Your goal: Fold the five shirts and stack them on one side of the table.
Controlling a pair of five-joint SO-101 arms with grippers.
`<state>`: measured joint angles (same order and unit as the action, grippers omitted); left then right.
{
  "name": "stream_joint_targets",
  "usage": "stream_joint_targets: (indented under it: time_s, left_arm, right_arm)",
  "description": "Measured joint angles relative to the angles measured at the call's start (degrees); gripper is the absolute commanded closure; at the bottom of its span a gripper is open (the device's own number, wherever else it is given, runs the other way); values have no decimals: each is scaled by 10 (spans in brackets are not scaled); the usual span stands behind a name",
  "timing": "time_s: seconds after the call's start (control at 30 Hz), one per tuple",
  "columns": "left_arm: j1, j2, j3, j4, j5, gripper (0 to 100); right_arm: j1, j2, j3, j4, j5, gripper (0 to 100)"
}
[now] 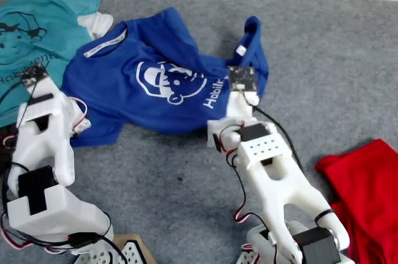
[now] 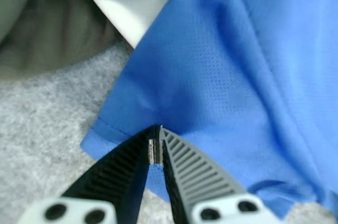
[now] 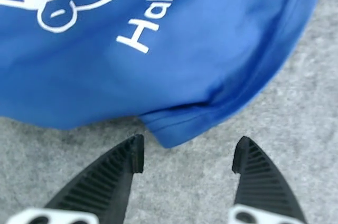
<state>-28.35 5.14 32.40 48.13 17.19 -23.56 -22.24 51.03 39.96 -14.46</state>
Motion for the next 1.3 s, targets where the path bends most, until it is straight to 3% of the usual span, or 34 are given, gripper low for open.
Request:
stream_joint_targets:
  time_s: [0.13, 0.3, 0.97, 1.2, 1.3]
  left_arm:
    - [11, -20, 52, -61, 0, 994]
    - [14, -29, 68, -80, 35, 994]
    - [15, -30, 68, -82, 41, 994]
    - [15, -30, 69, -82, 41, 994]
    - [15, -30, 69, -82, 41, 994]
  right_arm:
    - [-6, 0, 5, -3, 0, 797]
    - [-6, 0, 6, -4, 0, 883]
    - [-6, 1, 47, -81, 1, 887]
    - [6, 87, 36, -107, 1, 889]
    - [17, 109, 17, -106, 1, 950]
